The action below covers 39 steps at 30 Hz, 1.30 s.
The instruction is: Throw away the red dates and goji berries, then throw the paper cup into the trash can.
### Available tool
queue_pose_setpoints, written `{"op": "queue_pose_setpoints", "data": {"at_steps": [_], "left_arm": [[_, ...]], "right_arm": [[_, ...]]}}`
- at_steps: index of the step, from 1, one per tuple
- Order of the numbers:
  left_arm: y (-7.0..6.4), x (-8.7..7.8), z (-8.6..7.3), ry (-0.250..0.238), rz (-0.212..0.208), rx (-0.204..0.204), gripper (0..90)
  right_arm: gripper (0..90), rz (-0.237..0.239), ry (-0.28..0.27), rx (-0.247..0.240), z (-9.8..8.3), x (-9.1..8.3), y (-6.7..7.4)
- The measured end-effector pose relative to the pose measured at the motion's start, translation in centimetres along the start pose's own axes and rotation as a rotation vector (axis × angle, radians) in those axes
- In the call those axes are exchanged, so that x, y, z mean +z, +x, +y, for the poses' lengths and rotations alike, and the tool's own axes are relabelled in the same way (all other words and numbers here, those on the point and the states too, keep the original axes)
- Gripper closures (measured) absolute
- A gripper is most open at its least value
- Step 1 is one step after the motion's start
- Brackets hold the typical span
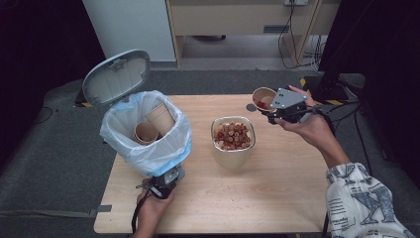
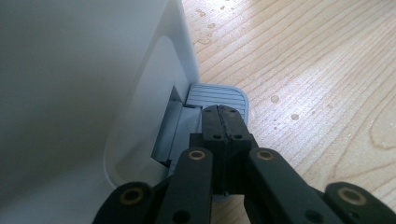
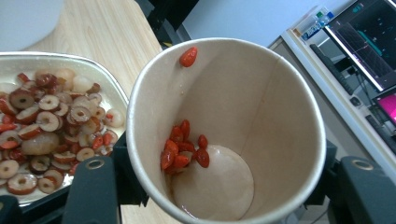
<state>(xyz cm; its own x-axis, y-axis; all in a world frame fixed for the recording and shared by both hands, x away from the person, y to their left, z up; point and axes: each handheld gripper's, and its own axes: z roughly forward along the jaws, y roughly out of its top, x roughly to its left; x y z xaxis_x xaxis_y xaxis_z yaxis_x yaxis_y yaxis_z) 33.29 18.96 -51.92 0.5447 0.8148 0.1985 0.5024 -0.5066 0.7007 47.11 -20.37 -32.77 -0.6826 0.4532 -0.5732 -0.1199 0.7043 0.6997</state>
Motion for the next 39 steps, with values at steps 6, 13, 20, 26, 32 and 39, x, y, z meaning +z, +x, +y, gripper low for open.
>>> {"op": "queue_pose_setpoints", "data": {"at_steps": [6,13,20,26,32,39], "left_arm": [[0.0,0.0,0.0,0.000,0.000,0.000,88.9],[0.0,0.0,0.0,0.000,0.000,0.001,88.9],[0.0,0.0,0.0,0.000,-0.001,-0.001,88.9],[0.0,0.0,0.0,0.000,0.000,0.000,88.9],[0.0,0.0,0.0,0.000,0.000,-0.002,88.9],[0.0,0.0,0.0,0.000,0.000,0.000,88.9]], "right_arm": [[35.9,0.025,-0.019,0.045,-0.5,-0.1,0.0],[35.9,0.055,-0.042,0.112,-1.4,-0.4,-0.2],[35.8,0.083,-0.057,0.165,-2.4,-0.9,-0.4],[35.5,0.115,-0.054,0.211,-3.7,-1.4,-0.5],[35.4,0.152,-0.069,0.272,-4.8,-1.7,-0.7],[35.1,0.201,-0.086,0.334,-5.5,-1.5,-1.1]]}}
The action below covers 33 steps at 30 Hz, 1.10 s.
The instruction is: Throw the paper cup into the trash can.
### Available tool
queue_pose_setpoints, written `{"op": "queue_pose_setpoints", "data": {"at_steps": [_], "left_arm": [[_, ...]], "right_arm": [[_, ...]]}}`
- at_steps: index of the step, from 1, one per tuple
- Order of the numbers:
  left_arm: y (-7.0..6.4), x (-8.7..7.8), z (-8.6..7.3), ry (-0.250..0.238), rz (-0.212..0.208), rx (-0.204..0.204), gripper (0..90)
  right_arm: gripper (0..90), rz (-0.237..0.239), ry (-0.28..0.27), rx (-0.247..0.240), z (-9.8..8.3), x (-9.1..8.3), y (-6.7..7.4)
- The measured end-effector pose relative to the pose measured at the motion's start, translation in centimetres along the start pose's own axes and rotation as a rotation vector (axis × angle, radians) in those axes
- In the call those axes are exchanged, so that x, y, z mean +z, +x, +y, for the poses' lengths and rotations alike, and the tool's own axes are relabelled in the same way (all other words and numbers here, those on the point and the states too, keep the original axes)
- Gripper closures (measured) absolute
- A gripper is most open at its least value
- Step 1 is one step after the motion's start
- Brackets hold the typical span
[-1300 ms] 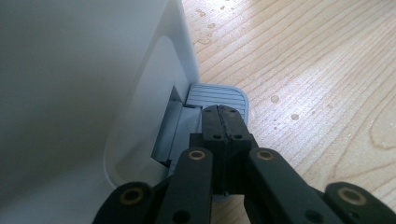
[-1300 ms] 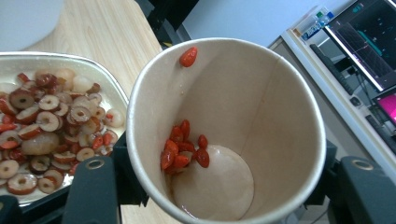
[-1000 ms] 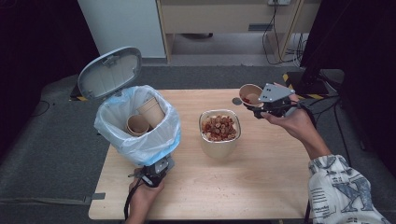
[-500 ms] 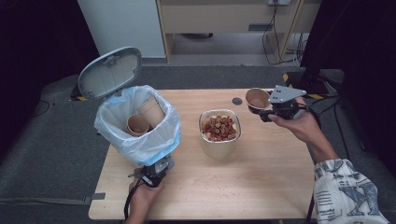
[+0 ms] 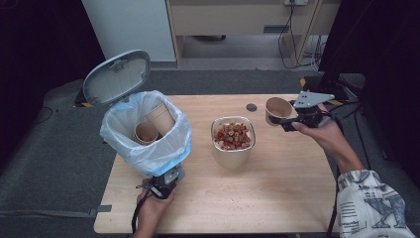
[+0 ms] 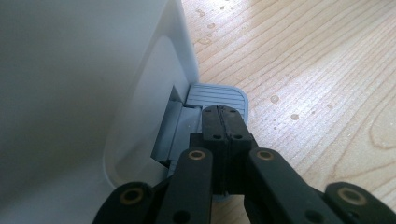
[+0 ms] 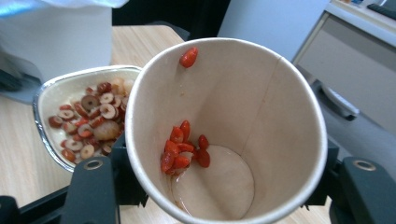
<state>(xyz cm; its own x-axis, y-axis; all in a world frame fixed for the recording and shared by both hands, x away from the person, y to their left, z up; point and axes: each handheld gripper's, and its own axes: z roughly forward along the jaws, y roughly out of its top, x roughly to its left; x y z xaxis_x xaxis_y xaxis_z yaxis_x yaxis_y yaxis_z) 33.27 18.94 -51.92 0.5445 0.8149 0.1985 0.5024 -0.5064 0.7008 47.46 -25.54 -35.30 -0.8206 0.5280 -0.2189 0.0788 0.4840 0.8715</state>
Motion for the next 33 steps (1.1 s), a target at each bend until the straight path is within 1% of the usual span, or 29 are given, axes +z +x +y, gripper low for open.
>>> {"op": "queue_pose_setpoints", "data": {"at_steps": [3,4,5,9,10,11,16,18,20,27,33], "left_arm": [[0.0,0.0,0.0,0.000,0.000,0.001,88.9],[0.0,0.0,0.0,0.000,0.000,0.001,88.9],[0.0,0.0,0.0,0.000,0.001,0.001,88.9],[0.0,0.0,0.0,0.001,0.000,0.002,88.9],[0.0,0.0,0.0,0.001,0.000,0.002,88.9],[0.0,0.0,0.0,0.001,0.000,0.002,88.9],[-0.1,0.0,0.0,0.002,0.000,0.004,88.9],[-0.1,0.0,0.0,0.001,0.000,0.004,88.9],[-0.1,0.0,0.0,0.001,-0.001,0.004,88.9],[-0.1,0.0,0.0,0.002,-0.001,0.003,88.9],[-0.1,0.0,0.0,0.002,0.000,0.004,88.9]], "right_arm": [[35.0,0.034,-0.008,0.035,-0.2,0.4,-0.3],[35.0,0.034,-0.008,0.035,-0.2,0.4,-0.3],[34.9,0.052,-0.010,0.061,-0.3,0.7,-0.5],[34.9,0.075,-0.017,0.098,-0.2,1.0,-0.7],[34.9,0.075,-0.017,0.098,-0.2,1.0,-0.7],[34.9,0.091,-0.018,0.128,-0.1,1.0,-0.7],[34.8,0.118,-0.017,0.184,0.1,1.1,-0.8],[34.9,0.114,-0.011,0.186,0.1,1.2,-0.9],[35.0,0.112,-0.006,0.177,0.1,1.2,-0.8],[35.0,0.108,-0.016,0.172,0.2,1.0,-0.8],[35.0,0.103,-0.012,0.169,0.1,0.8,-0.9]]}}
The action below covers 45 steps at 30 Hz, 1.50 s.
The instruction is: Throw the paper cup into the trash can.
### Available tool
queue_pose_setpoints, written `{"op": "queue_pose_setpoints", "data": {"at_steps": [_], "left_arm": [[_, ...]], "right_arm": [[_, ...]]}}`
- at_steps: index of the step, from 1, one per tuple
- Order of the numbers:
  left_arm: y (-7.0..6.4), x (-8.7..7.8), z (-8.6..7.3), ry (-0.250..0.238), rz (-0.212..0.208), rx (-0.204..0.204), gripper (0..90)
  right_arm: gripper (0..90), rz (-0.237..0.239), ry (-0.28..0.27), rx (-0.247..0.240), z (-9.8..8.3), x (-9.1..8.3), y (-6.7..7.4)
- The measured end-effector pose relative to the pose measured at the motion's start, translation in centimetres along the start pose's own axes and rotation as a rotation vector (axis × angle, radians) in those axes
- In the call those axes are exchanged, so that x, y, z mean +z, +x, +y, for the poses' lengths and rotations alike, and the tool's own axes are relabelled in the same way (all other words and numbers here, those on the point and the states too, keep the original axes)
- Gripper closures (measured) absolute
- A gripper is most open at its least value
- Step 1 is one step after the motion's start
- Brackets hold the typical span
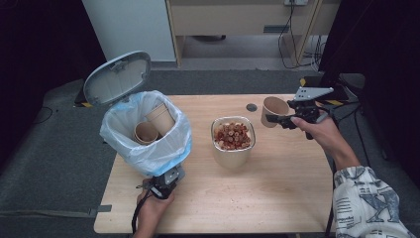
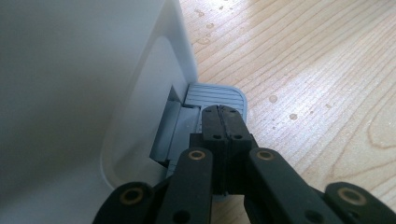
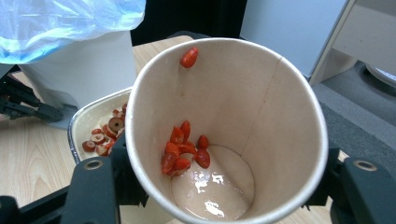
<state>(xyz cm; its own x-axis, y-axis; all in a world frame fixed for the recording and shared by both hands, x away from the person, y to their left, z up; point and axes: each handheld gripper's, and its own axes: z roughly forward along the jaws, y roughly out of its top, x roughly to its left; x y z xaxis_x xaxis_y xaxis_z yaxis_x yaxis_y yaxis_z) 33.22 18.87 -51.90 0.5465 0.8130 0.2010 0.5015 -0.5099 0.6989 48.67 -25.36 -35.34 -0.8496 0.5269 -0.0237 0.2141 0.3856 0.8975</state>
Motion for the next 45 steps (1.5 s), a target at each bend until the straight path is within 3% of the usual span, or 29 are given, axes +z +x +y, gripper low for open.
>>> {"op": "queue_pose_setpoints", "data": {"at_steps": [19,45], "left_arm": [[0.0,0.0,0.0,0.000,-0.001,-0.001,88.9],[0.0,0.0,0.0,0.000,0.001,-0.001,89.0]], "right_arm": [[34.7,-0.005,0.017,0.002,1.4,0.3,0.2],[34.5,-0.001,0.053,0.011,4.2,2.1,1.1]]}}
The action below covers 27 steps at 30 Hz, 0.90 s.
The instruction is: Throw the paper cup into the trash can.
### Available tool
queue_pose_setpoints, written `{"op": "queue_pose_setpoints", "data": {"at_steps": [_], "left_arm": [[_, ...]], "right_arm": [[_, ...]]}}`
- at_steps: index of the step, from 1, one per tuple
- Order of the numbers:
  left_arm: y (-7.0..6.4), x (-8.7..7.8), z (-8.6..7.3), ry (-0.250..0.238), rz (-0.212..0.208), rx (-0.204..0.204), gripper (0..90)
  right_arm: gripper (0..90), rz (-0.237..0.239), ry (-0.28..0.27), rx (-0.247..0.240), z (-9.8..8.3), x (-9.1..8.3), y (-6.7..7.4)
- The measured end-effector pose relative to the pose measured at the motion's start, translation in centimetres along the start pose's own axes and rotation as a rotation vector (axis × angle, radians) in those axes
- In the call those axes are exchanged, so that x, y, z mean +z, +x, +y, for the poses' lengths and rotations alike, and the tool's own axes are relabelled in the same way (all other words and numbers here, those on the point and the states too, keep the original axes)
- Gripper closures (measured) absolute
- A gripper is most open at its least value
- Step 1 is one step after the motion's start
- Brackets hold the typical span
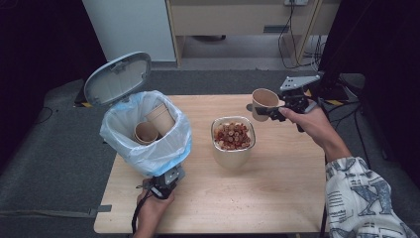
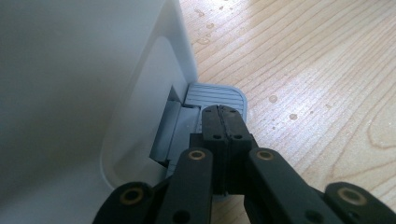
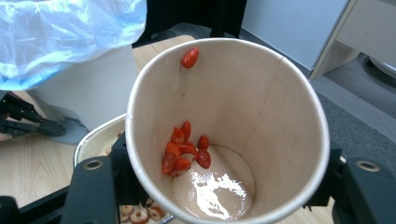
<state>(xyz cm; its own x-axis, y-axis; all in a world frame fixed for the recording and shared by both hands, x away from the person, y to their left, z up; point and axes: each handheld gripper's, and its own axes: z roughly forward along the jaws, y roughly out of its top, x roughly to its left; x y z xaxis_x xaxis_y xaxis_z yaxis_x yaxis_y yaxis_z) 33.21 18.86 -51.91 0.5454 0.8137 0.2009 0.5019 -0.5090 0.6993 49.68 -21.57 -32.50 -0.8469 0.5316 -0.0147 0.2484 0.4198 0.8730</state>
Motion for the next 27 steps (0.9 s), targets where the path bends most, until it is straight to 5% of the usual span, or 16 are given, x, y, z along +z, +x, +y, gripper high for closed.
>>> {"op": "queue_pose_setpoints", "data": {"at_steps": [27], "left_arm": [[-0.1,0.1,0.0,-0.010,-0.001,-0.010,88.9]], "right_arm": [[34.2,0.047,0.023,-0.003,3.2,2.8,2.1]]}}
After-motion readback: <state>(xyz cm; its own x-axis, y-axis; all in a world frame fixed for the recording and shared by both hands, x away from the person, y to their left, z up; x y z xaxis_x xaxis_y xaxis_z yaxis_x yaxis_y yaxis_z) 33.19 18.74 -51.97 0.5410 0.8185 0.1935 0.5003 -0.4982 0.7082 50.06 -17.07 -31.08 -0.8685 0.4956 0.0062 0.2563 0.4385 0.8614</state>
